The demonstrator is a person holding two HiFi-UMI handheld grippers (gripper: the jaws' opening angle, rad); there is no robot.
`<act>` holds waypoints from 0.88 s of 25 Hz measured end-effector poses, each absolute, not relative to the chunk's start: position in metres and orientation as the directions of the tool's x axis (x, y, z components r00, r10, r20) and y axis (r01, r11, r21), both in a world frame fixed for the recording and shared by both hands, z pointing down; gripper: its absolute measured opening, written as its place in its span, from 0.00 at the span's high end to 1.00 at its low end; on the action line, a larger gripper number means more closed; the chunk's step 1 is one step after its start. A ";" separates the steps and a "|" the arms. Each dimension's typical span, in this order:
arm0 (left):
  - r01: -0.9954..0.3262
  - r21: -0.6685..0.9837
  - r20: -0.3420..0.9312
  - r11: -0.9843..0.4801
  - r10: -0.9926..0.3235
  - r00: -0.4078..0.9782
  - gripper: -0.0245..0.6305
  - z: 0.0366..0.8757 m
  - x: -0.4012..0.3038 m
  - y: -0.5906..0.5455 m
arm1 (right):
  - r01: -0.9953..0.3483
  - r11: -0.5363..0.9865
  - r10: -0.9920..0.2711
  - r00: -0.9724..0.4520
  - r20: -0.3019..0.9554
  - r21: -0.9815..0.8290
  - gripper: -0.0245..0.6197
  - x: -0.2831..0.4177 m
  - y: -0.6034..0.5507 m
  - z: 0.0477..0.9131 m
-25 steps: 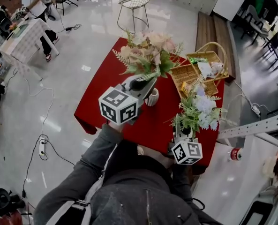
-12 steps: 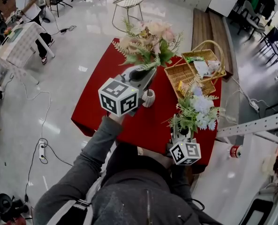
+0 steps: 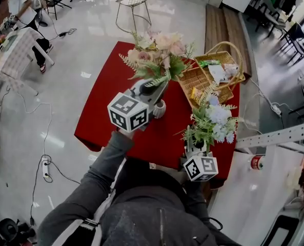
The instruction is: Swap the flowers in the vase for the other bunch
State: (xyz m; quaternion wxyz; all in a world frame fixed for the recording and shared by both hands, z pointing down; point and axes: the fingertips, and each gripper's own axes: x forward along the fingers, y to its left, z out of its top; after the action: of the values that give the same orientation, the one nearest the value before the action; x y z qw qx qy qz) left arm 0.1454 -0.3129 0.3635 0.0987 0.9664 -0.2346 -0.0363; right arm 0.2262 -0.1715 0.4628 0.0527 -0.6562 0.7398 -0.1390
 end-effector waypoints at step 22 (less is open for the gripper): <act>-0.445 0.155 0.064 -0.882 -0.440 0.895 0.93 0.428 0.149 -0.296 | -0.957 0.096 -0.987 -0.128 0.101 -0.275 0.92 0.225 -0.175 0.464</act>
State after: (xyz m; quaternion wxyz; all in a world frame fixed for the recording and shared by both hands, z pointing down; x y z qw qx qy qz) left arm 0.1486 -0.2955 0.4283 0.0833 0.9699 -0.2282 0.0136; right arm 0.2252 -0.1753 0.4639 0.0544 -0.6582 0.7381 -0.1377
